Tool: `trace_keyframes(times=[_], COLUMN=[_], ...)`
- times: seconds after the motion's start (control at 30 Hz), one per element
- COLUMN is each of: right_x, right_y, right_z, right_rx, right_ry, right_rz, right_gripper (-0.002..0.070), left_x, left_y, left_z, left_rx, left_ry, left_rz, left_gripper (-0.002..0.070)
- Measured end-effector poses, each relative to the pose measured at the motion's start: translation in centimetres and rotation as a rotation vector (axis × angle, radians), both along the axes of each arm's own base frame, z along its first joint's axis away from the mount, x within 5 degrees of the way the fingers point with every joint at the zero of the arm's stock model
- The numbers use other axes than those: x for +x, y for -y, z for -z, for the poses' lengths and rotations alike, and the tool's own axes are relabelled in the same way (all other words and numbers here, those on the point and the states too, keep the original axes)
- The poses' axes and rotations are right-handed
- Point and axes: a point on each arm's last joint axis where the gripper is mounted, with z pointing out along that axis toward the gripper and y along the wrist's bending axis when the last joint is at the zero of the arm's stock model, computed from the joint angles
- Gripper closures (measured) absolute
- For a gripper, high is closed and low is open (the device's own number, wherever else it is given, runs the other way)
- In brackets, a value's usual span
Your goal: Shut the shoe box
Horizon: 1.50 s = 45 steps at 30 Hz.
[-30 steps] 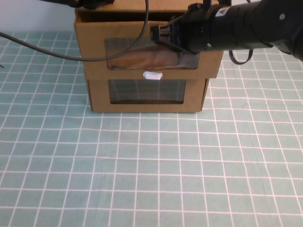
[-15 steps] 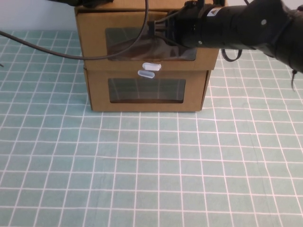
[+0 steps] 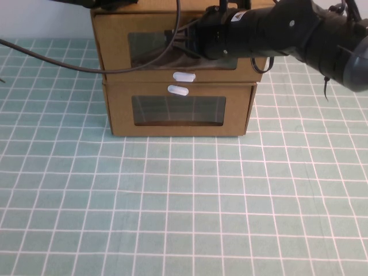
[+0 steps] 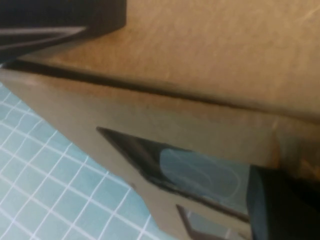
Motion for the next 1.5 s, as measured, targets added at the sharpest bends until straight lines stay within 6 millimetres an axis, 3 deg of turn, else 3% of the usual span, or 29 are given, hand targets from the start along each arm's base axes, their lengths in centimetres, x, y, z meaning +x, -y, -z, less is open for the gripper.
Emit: trace_keyframes(times=[0.17,0.33,0.57,0.73,0.93,1.1,1.27,1.5], right_x=[-0.8,-3.1,-7.8,-12.3,-20.2,-27.5,-33.7,-38.9], right_y=[0.1,0.9,3.4,6.2,10.7,15.4,19.3,22.7], right_z=[-0.5,-3.3,-9.0,-10.5,-9.8,-7.7,-4.5,0.1], right_rx=[-0.022,-0.041,-0.06,-0.138,-0.148,-0.099,-0.007,0.09], right_ry=[-0.045,-0.057,-0.026,-0.027,-0.043,-0.015,0.024,0.159], right_rz=[-0.044,-0.107,-0.132,-0.066,-0.026,-0.001,0.028,0.039], right_gripper=[0.0689,0.0689,0.0687,0.0687,0.0687,0.0687,0.0687,0.0687], left_x=[-0.3,-1.6,-4.5,-8.0,-13.4,-17.9,-22.4,-28.1], left_y=[0.0,-0.2,-1.2,-2.1,-3.7,-5.0,-6.4,-8.4], left_z=[-0.1,-1.2,-4.8,-7.4,-8.4,-6.4,-3.1,3.4], left_rx=[0.008,0.035,0.096,0.092,0.064,0.041,-0.001,-0.046], left_ry=[-0.011,-0.015,0.075,0.148,0.237,0.28,0.328,0.361], left_rz=[0.015,0.047,0.055,0.04,-0.013,-0.048,-0.104,-0.196], left_gripper=[0.068,0.068,0.068,0.068,0.068,0.068,0.068,0.068])
